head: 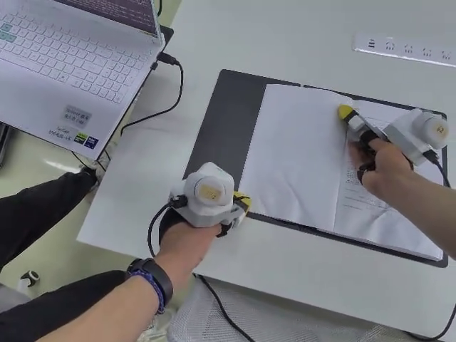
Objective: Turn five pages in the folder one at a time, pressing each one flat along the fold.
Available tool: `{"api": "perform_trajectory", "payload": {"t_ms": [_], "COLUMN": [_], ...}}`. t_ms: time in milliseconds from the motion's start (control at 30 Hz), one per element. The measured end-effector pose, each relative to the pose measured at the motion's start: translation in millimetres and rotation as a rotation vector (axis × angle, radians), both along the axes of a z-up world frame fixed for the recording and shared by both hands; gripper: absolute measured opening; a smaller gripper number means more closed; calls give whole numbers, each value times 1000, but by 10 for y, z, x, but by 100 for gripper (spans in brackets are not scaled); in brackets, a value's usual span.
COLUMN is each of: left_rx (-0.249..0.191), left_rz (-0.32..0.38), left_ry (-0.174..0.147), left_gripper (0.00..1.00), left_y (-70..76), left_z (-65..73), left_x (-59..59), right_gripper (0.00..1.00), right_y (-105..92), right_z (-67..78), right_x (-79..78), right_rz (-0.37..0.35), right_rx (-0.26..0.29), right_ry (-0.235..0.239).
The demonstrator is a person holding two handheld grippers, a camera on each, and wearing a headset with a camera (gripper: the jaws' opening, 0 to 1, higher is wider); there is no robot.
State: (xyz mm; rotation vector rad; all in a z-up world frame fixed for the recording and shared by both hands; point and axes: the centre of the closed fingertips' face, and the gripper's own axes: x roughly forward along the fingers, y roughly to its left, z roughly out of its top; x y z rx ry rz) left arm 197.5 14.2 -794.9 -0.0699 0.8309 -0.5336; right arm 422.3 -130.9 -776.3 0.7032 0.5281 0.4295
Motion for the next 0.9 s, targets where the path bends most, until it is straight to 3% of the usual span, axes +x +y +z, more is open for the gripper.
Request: {"api": "perform_trajectory", "payload": {"t_ms": [233,500,900], "left_rx": [-12,-11,15], "left_rz": [19,27,19], "left_ry": [4,-10,-23], "left_gripper": [0,0,0], "left_y": [3,-5,-15], "left_z": [-1,18,27], "left_x": [4,-5,-17], "right_gripper": [0,0,0], "right_y": [-6,44,55], "right_z": [-13,140,220], "right_x": [-221,-613,-1025], "right_rz": [8,29,60], "right_rx": [10,19,45], "right_ry": [-19,-27,-27]}}
